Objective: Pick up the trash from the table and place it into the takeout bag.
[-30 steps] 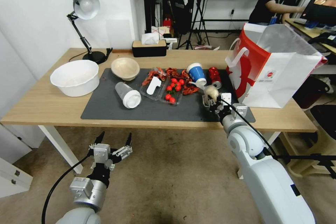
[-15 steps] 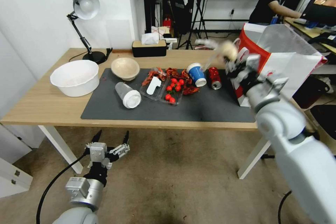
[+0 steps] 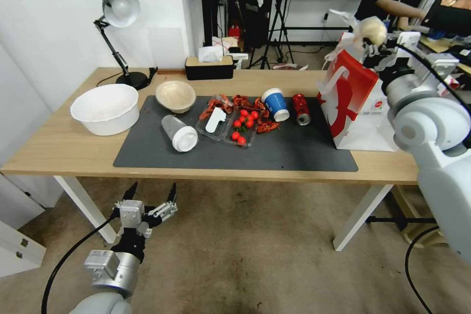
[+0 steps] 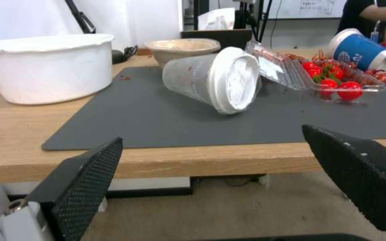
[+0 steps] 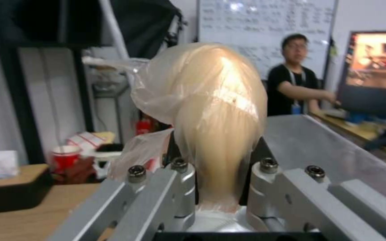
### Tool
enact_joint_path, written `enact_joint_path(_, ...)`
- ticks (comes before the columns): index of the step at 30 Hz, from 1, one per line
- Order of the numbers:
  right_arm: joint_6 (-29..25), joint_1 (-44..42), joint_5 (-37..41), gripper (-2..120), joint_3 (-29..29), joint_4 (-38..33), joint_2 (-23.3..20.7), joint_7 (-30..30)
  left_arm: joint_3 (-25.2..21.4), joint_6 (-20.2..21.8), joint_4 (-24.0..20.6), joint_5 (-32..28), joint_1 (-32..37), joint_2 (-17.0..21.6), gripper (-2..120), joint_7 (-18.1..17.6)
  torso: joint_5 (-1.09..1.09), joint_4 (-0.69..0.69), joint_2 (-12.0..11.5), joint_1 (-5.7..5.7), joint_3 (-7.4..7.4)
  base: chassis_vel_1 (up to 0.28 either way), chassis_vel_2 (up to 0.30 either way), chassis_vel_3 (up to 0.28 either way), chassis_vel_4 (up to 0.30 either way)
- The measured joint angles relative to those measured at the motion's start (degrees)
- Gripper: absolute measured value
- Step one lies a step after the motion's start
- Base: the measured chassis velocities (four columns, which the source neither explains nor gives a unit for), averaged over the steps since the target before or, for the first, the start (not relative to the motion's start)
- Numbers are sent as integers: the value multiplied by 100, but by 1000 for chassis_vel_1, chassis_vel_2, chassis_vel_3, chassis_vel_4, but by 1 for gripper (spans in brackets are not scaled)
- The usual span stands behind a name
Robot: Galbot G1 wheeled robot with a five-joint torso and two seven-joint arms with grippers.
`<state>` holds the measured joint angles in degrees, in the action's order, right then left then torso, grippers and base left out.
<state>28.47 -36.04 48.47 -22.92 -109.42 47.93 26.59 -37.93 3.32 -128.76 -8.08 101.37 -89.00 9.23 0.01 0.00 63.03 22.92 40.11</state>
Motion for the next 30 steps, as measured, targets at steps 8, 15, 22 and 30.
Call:
enact_joint_path(8,478,307,638,9,45,258,-222,606,6,-6,20,-21,-25,0,100,1,-1,0,0,-1,0,0,0,0,0)
enact_joint_path(15,528,310,634,32,48,370,-290,698,-2,-18,-10,-7,-9,4,100,1,0,0,0,-1,0,0,0,0,0)
enact_joint_path(22,532,289,556,57,25,365,-321,702,34,-18,-70,19,1,-25,100,-5,0,0,0,-1,-1,0,0,0,0)
enact_joint_path(30,521,258,538,84,0,358,-344,698,39,-18,-79,26,26,-15,100,-27,0,0,0,-1,-1,0,0,0,0)
